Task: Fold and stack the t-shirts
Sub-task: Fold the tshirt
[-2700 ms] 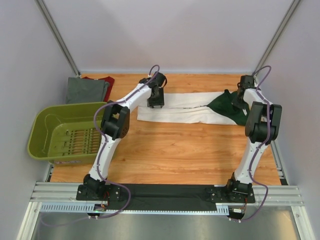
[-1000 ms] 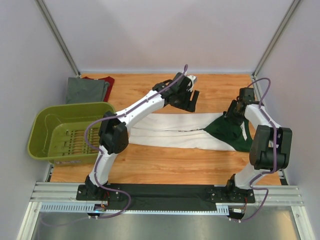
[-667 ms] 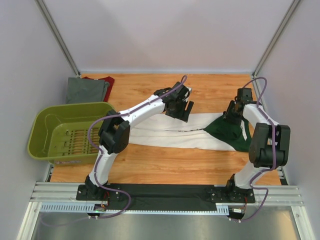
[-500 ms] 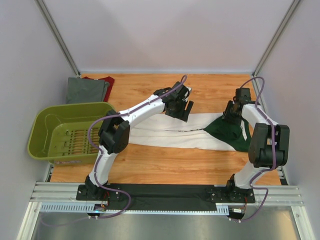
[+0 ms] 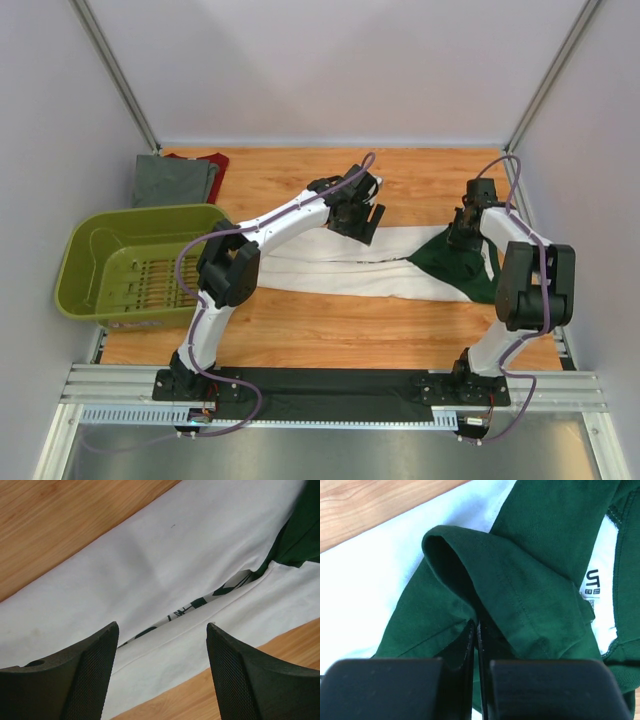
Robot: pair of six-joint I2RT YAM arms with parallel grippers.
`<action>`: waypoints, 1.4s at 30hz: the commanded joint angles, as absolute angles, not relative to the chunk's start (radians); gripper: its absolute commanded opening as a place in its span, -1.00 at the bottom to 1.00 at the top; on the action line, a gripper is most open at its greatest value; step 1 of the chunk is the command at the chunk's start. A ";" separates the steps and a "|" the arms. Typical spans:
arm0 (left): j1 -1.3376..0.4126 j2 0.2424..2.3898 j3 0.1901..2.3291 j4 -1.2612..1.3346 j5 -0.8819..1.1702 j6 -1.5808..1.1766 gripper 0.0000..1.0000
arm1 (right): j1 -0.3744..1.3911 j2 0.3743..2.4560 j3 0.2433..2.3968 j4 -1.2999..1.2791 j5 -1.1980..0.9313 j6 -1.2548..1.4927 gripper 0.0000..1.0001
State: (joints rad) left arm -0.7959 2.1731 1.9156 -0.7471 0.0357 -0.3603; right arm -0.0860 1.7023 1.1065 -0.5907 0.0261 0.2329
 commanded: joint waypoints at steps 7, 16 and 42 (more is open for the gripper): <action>-0.782 2.123 1.904 -0.775 0.012 -0.325 0.55 | -0.083 1.738 1.265 -0.600 -0.181 0.305 -0.99; -0.778 2.128 1.899 -0.781 0.005 -0.322 0.55 | -0.083 1.882 1.408 -0.609 -0.331 0.351 -0.99; -0.770 2.167 1.944 -0.796 0.018 -0.302 0.55 | -0.129 1.732 1.427 -0.816 0.087 0.334 0.35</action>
